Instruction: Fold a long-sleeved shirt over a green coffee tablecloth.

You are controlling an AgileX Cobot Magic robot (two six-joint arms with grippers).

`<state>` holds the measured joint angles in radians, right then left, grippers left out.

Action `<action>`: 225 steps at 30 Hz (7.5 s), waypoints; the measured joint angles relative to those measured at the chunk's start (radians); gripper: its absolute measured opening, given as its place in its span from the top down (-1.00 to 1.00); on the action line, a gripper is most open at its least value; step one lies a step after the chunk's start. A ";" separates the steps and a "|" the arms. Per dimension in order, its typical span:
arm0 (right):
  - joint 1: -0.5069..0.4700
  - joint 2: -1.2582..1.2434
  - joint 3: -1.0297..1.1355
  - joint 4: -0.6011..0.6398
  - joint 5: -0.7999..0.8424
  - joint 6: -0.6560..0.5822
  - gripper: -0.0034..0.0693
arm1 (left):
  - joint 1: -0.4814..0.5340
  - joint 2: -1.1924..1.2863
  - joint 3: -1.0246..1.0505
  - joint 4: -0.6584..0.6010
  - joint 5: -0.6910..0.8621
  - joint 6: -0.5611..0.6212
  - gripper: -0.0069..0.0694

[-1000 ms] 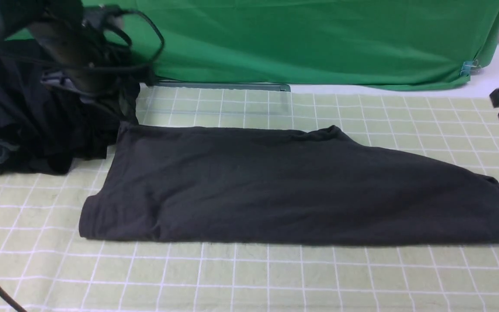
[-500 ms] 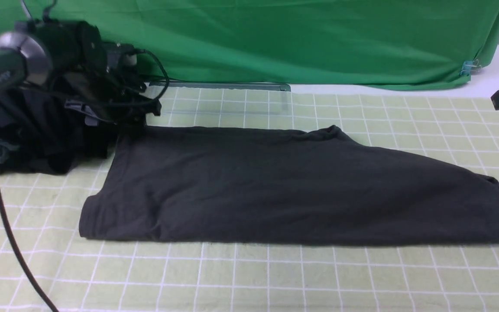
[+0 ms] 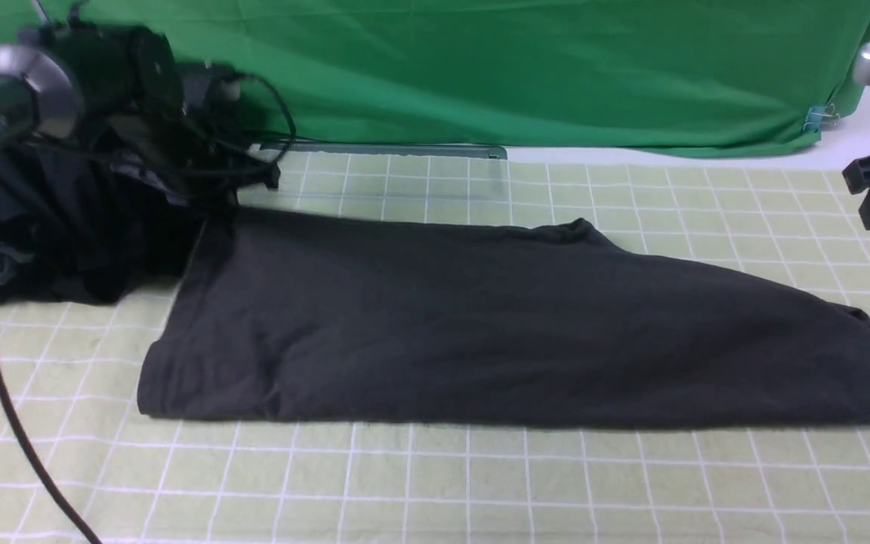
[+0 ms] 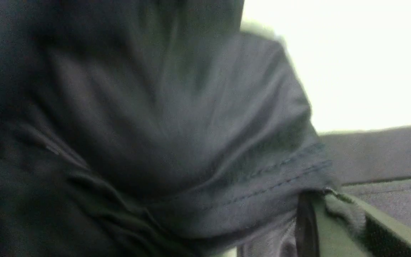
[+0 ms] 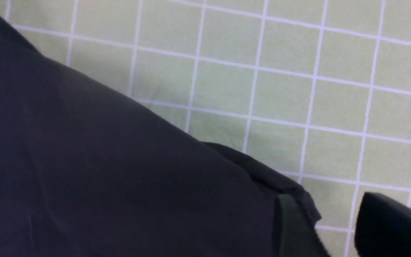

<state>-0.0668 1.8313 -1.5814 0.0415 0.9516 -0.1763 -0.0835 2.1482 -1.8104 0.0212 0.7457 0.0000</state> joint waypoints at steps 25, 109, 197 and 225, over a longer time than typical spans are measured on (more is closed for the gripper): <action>-0.135 0.019 0.000 0.031 0.099 0.052 -0.15 | 0.001 -0.086 -0.030 0.123 0.077 -0.175 -0.40; -0.231 0.201 -0.068 0.038 0.173 0.062 0.74 | -0.105 -0.448 0.352 -0.037 0.205 0.035 0.83; 0.534 0.038 -0.124 -0.048 0.153 0.106 0.92 | -0.057 -0.175 0.421 -0.354 0.087 0.138 0.10; 0.534 0.106 -0.123 0.112 0.192 -0.003 0.80 | -0.057 -0.297 0.372 -0.119 0.155 0.175 -0.22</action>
<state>0.4674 1.9372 -1.7045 0.1534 1.1433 -0.1796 -0.1402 1.8510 -1.4379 -0.0974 0.9011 0.1746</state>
